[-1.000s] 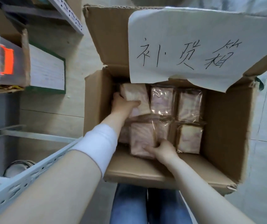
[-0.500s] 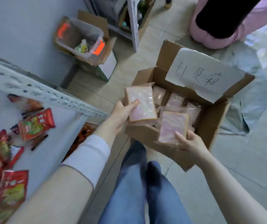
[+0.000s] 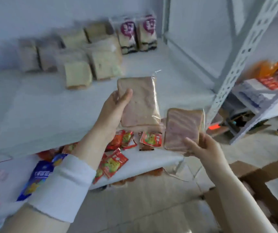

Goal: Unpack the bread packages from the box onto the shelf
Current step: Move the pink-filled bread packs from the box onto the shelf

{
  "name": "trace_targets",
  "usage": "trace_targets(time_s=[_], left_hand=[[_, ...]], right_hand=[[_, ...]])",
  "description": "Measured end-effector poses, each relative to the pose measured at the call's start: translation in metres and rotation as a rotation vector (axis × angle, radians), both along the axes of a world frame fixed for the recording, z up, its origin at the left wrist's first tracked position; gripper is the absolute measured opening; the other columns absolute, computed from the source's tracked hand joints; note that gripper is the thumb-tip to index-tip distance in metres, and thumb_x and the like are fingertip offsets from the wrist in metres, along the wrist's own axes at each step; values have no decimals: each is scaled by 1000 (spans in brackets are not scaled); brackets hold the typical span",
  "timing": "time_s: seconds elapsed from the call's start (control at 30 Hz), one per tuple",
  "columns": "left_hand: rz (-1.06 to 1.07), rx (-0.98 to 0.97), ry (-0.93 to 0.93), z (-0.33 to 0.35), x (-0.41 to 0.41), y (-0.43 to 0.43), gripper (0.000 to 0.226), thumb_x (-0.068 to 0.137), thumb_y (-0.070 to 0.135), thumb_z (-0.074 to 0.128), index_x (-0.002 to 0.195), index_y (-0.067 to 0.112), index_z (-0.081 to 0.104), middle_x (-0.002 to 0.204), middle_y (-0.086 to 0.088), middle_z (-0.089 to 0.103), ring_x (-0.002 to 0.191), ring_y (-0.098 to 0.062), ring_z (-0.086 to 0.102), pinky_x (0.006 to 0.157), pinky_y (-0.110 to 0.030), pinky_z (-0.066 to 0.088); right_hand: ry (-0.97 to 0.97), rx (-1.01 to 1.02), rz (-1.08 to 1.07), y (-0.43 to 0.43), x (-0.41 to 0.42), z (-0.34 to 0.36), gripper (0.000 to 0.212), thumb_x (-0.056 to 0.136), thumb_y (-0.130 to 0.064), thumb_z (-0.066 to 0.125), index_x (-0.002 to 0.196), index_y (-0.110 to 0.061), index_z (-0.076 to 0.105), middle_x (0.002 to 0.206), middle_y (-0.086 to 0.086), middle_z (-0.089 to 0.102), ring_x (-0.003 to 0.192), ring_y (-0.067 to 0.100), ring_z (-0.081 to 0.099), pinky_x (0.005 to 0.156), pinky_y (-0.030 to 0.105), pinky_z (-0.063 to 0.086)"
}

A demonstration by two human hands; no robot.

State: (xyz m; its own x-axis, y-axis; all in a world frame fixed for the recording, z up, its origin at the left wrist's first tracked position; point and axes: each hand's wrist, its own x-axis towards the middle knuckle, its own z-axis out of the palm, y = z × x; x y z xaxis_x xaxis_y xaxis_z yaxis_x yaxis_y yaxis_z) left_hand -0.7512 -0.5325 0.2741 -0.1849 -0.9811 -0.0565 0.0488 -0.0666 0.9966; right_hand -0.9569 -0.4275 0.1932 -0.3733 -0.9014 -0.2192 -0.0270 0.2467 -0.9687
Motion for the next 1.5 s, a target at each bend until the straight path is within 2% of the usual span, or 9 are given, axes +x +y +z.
trace_targets(time_s=[0.17, 0.47, 0.67, 0.73, 0.97, 1.07, 1.23, 1.33, 1.5], left_hand=[[255, -57, -44, 17, 182, -48, 11, 86, 33, 58, 93, 24, 57, 94, 6, 66, 83, -6, 65, 63, -21, 51], [615, -44, -152, -16, 348, -198, 11, 85, 26, 65, 90, 17, 60, 98, -9, 62, 87, -22, 58, 78, -34, 47], [731, -83, -219, -32, 361, -302, 43, 86, 20, 64, 121, 0, 47, 106, -14, 60, 91, -24, 59, 73, -26, 48], [724, -76, -244, -40, 359, -327, 43, 87, 22, 63, 120, 1, 47, 111, -15, 61, 97, -26, 60, 83, -33, 48], [710, -140, -314, -47, 349, -370, 41, 85, 24, 65, 118, 5, 51, 112, -12, 60, 95, -18, 57, 79, -18, 43], [756, -162, -398, -53, 346, -378, 46, 81, 30, 68, 115, 2, 54, 112, -19, 60, 106, -33, 56, 95, -38, 44], [758, -140, -377, -46, 343, -375, 56, 82, 29, 68, 122, -4, 45, 118, -19, 54, 110, -33, 53, 98, -39, 40], [691, -119, -370, -40, 349, -368, 68, 85, 33, 64, 135, 0, 31, 128, -16, 51, 118, -29, 52, 102, -38, 39], [560, -256, -779, -22, 346, -328, 72, 92, 37, 52, 146, 4, 18, 152, -14, 27, 141, -26, 26, 112, -38, 21]], right_hand=[[50, -80, 160, -87, 145, 45, 19, 78, -18, 71, 94, -10, 62, 77, 4, 69, 67, 18, 67, 64, 34, 55], [70, -201, 132, -254, 348, 55, 32, 80, -9, 69, 97, -14, 43, 74, -2, 51, 71, 26, 54, 75, 46, 51], [168, -182, -34, -357, 402, 39, 35, 86, -20, 63, 115, -7, 47, 108, 9, 62, 104, 28, 56, 73, 23, 33], [219, -163, -68, -380, 412, 31, 37, 89, -21, 59, 116, -1, 46, 118, 16, 58, 110, 32, 53, 76, 27, 33], [527, -213, -311, -427, 429, 16, 59, 81, -14, 67, 133, 0, 41, 133, 21, 46, 127, 37, 38, 103, 33, 21], [590, -231, -367, -432, 431, 11, 53, 81, -13, 66, 130, -5, 45, 127, 16, 54, 121, 36, 42, 98, 35, 24], [914, -165, -319, -435, 434, 1, 45, 90, -18, 53, 132, -3, 46, 127, 26, 49, 122, 43, 38, 98, 38, 22], [1036, -58, -167, -426, 432, 3, 53, 98, -19, 35, 147, -8, 18, 152, 24, 14, 137, 39, 15, 111, 40, 11], [1116, -139, 59, -384, 427, 33, 64, 96, -17, 39, 149, -10, 3, 157, 13, 5, 145, 30, 3, 116, 38, 11]])
